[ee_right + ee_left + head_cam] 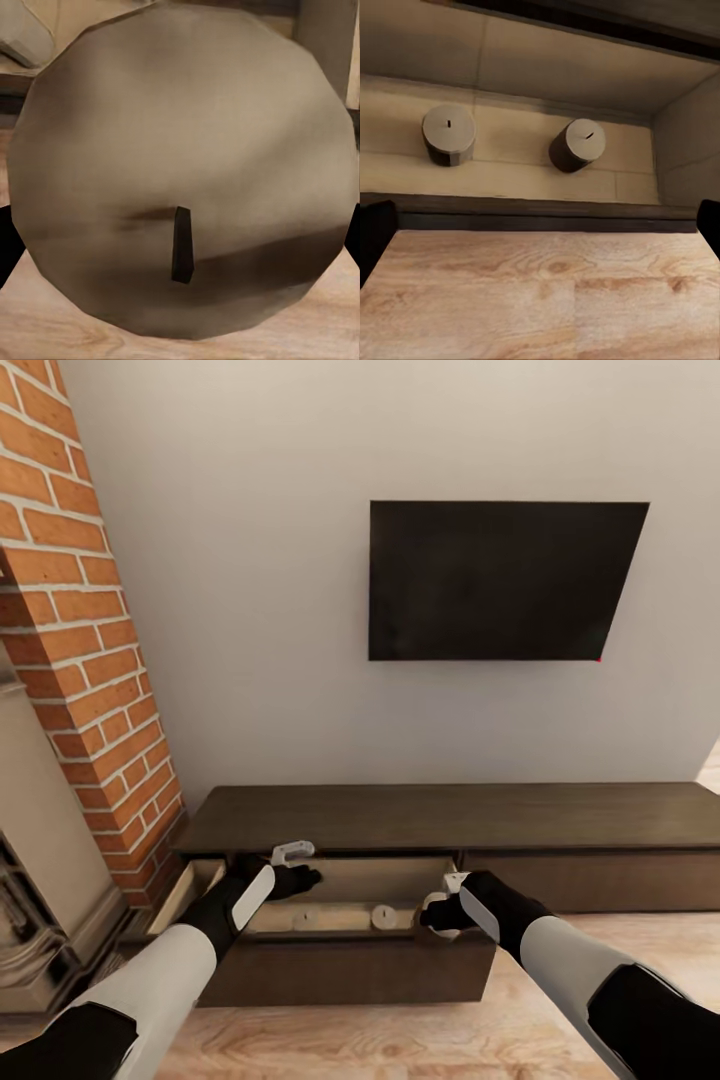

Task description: Place each of the two pumpkins and all three candles from the living room inside a cabinet in the living room (use any cabinet), then make sure every cabinet is closed, and position the cauldron so it is next to a table in the living room.

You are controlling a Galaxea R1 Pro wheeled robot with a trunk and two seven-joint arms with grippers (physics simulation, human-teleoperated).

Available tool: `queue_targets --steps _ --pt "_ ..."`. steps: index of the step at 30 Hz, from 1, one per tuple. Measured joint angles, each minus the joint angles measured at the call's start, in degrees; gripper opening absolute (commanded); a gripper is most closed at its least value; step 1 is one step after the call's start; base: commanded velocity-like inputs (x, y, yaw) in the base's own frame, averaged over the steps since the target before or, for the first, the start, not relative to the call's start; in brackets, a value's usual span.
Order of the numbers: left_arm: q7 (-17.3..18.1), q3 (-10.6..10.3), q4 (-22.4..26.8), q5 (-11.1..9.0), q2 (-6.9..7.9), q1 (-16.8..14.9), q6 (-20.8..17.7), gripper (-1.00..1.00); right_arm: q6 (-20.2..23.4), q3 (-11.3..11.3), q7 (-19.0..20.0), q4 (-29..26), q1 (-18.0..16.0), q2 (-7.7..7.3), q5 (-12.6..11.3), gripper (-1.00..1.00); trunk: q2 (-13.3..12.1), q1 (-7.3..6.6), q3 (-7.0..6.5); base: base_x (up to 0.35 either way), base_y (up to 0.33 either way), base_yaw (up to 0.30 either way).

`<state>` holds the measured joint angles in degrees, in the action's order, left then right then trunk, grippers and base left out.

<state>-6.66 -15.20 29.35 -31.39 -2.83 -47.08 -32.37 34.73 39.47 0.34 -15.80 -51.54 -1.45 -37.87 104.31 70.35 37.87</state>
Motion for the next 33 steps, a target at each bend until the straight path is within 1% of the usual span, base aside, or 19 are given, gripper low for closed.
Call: queue_targets --steps 14,17,20,25,29,31,33 --pt "-0.04 -0.03 0.00 0.00 -0.35 0.00 0.00 1.00 0.00 0.09 0.06 0.01 0.00 0.00 0.02 -1.00 0.00 -0.01 0.52 0.248 0.257 0.000" --pt "-0.04 -0.04 -0.02 -0.02 -1.10 0.01 0.05 1.00 -0.01 0.10 0.06 0.02 0.00 0.07 0.03 -1.00 0.00 -0.01 0.68 0.289 0.188 0.102" --pt "-0.09 -0.05 -0.05 0.00 -1.52 0.01 0.07 1.00 -0.01 0.10 0.06 0.03 -0.01 0.10 0.07 -1.00 0.00 -0.01 0.88 0.293 0.079 0.156" --pt "-0.12 -0.05 -0.06 0.00 -1.66 0.01 0.08 1.00 0.00 0.11 0.05 0.12 -0.01 0.11 0.17 -1.00 0.00 -0.01 1.22 0.291 0.016 0.167" --pt "-0.05 -0.13 -0.05 0.08 -1.93 0.01 0.10 1.00 -0.23 0.08 0.03 0.12 -0.01 0.10 0.21 -1.00 0.00 0.01 1.34 0.162 0.001 0.042" --pt "-0.03 -0.14 -0.06 0.15 -2.52 0.01 0.11 1.00 -0.40 0.06 0.00 0.16 -0.01 0.10 0.18 -1.00 0.00 0.02 1.36 0.042 0.000 0.010" --pt "-0.02 -0.16 -0.08 0.63 -3.11 0.01 0.11 1.00 -0.47 0.06 -0.01 0.17 -0.01 0.10 0.09 -1.00 0.00 0.02 1.36 0.017 0.000 0.004"
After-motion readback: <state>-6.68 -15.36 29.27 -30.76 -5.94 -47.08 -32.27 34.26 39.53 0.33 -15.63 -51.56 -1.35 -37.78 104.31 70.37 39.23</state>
